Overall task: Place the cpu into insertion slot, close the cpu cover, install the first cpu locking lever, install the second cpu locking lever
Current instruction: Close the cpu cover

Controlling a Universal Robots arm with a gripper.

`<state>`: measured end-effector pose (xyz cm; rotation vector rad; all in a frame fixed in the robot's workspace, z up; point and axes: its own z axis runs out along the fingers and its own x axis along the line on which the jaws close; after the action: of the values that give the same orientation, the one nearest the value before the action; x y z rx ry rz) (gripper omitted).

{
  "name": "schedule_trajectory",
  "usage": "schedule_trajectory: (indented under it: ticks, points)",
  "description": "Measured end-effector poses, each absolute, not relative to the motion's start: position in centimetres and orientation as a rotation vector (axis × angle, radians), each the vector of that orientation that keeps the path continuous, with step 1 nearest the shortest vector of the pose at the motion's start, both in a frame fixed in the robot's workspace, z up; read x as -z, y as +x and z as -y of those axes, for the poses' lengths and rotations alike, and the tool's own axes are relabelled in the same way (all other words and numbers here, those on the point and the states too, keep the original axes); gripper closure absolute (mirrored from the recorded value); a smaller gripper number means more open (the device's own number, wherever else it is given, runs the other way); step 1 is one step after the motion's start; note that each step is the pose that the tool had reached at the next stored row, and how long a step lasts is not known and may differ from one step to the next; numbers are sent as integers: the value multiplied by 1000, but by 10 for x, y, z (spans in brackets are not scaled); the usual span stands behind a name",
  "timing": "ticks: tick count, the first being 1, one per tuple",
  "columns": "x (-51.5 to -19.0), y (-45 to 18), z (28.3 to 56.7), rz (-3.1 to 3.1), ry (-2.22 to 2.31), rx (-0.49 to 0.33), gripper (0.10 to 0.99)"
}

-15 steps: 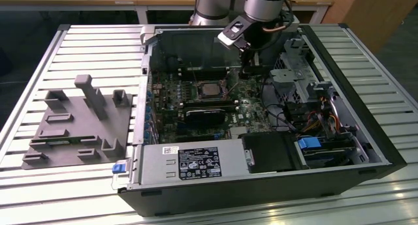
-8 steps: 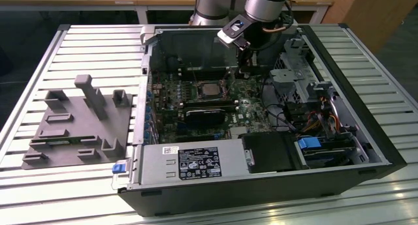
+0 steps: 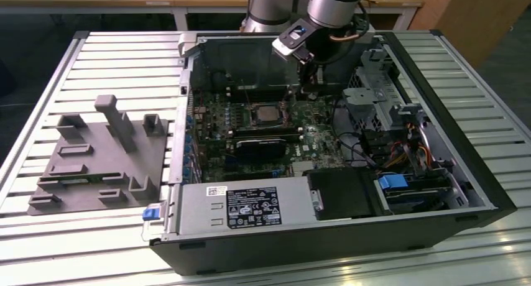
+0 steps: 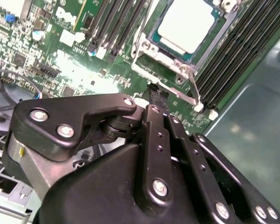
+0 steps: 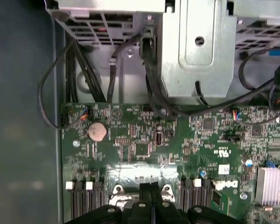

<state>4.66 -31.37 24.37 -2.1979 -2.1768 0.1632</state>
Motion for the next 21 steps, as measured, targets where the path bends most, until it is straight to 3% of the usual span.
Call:
schedule_trajectory:
  ticks: [15, 21]
  points:
    - [-244, 24, 314, 2186, -2209, -144, 984]
    - [-243, 12, 314, 2220, -2246, -72, 984]
